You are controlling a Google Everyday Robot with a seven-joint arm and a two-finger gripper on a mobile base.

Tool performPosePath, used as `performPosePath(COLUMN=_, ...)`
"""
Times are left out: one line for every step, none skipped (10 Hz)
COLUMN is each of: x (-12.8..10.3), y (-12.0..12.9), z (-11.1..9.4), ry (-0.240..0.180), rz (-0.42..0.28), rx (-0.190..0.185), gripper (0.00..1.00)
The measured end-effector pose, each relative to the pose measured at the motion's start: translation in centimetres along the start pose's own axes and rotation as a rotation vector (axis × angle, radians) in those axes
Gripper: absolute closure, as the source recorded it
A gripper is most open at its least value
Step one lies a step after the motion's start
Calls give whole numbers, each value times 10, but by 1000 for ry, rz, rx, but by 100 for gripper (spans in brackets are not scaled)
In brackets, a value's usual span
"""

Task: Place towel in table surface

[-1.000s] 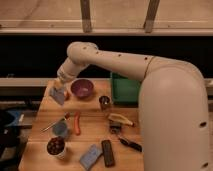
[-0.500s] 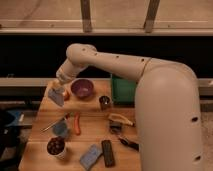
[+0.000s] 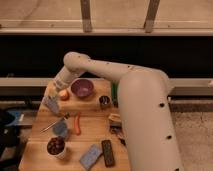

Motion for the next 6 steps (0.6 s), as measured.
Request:
performPosePath(x=3, y=-2, z=12, ry=10, rz=10, rx=-23, gripper=100)
performPosePath(x=8, y=-7, z=23, ry=17, rz=27, rx=-46, gripper=100)
performPosePath(x=15, y=-14, z=33, ry=18, rz=51, rx=-65, gripper=99)
performPosePath(x=22, y=-21, z=38, ry=18, rz=81, rx=-81, gripper=90)
performPosePath(x=29, y=-27, z=41, ry=18, rz=112, rx=-101, gripper=81)
performPosePath(x=34, y=-34, z=42, ry=16, rz=133, rx=-107, gripper=73)
